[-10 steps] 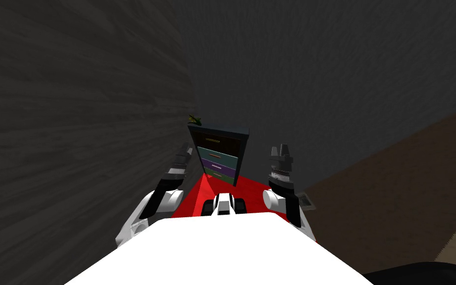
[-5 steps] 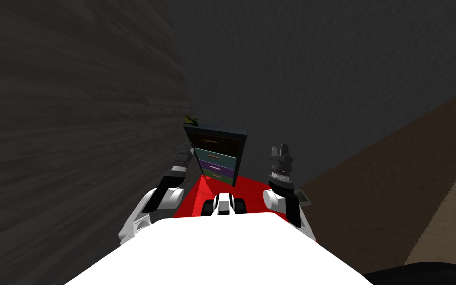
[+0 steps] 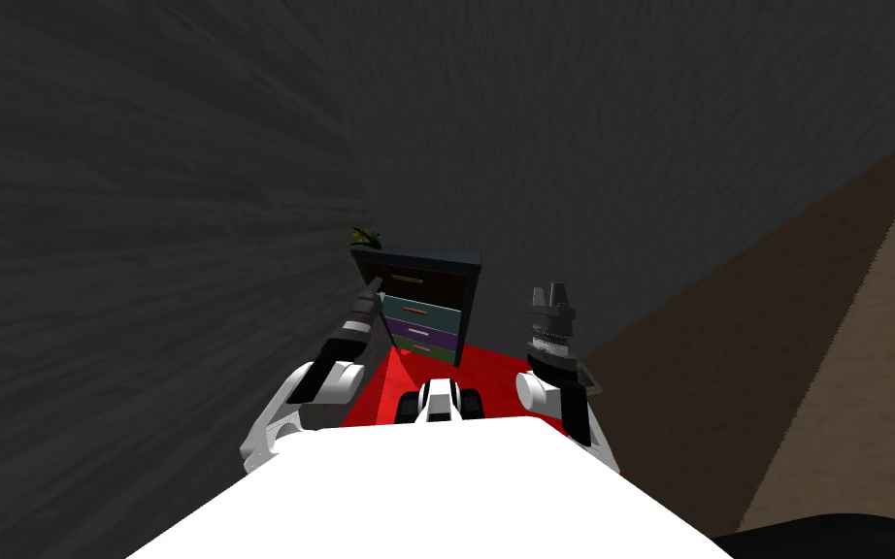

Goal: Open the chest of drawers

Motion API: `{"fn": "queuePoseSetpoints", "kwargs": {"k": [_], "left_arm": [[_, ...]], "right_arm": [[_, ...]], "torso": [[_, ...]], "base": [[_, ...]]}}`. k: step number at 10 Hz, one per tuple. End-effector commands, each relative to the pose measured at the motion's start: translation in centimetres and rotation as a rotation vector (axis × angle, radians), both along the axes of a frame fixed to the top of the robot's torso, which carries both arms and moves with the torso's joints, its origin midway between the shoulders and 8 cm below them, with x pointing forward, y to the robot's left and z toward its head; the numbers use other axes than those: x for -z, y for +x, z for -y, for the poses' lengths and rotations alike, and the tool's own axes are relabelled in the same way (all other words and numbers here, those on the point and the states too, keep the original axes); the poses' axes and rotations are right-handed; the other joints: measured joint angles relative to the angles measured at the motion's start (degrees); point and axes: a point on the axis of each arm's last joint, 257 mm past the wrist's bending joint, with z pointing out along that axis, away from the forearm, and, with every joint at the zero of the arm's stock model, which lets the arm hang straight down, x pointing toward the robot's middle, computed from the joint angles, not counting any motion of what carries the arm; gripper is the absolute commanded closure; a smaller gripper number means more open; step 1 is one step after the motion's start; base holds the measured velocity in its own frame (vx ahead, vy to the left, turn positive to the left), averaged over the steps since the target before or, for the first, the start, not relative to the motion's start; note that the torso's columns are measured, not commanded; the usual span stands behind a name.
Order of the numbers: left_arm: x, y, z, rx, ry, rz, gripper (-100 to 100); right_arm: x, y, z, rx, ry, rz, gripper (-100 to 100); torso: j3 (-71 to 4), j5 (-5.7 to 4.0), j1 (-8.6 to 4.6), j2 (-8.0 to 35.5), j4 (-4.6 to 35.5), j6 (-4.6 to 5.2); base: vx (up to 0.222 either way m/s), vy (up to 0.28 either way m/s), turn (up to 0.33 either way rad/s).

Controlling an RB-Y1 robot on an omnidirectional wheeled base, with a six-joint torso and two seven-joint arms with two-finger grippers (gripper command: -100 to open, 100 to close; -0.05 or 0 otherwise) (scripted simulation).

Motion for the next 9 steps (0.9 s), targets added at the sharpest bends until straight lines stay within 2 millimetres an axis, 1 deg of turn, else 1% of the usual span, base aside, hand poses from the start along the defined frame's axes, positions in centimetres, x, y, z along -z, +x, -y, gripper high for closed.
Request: {"fn": "queuePoseSetpoints", "kwargs": {"k": [1,9], "left_arm": [[1.0,0.7,-0.1,-0.003,0.000,-0.052,-100],[3.5,2.5,-0.1,-0.011,0.018,-0.190,-100]], "right_arm": [[0.0,0.0,0.0,0.000,0.000,0.000,0],[0.0,0.0,0.0,0.000,0.000,0.000,0]], "torso": [[0.0,0.00,0.00,0.0,0.0,-0.03],[0.0,0.00,0.00,0.0,0.0,0.01]], "base": [[0.023,0.012,-0.086],[0.027,0.016,-0.091]]}}
